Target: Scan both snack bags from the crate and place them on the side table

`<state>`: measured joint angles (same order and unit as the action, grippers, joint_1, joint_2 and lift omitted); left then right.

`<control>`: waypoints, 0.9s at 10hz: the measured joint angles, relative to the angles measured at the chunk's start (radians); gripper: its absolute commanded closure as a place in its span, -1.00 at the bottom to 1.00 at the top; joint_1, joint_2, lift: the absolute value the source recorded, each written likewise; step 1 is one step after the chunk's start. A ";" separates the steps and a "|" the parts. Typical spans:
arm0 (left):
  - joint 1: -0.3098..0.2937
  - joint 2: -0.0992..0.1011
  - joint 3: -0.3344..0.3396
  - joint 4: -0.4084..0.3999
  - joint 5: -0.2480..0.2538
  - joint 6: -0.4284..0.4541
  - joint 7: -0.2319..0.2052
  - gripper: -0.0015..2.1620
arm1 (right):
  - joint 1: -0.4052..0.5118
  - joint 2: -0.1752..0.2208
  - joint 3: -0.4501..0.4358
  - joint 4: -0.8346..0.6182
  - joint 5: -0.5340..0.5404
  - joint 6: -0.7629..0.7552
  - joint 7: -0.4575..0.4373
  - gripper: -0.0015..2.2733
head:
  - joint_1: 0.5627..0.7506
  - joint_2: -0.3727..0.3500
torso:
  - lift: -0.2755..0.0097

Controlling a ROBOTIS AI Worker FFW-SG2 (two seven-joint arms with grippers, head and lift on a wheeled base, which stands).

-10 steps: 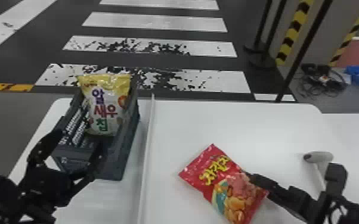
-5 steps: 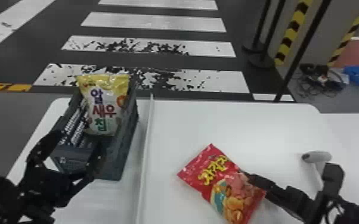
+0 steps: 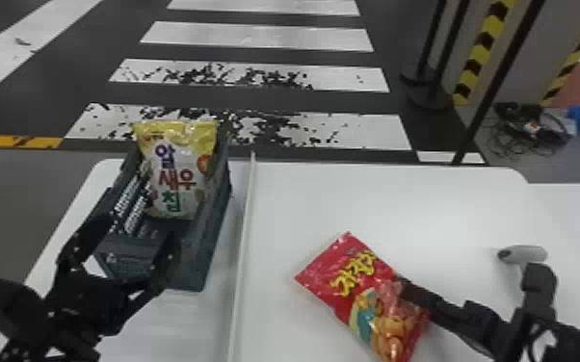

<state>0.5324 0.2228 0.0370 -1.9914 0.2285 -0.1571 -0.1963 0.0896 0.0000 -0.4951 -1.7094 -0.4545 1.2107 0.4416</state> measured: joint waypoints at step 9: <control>-0.008 -0.006 -0.005 0.019 0.001 0.000 0.001 -0.94 | 0.033 0.000 -0.010 -0.187 0.058 -0.368 -0.033 0.99 | 0.41 -0.32 | 0.26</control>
<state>0.5246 0.2164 0.0324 -1.9727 0.2292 -0.1575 -0.1948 0.1222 0.0000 -0.5047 -1.8962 -0.3967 0.8423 0.4083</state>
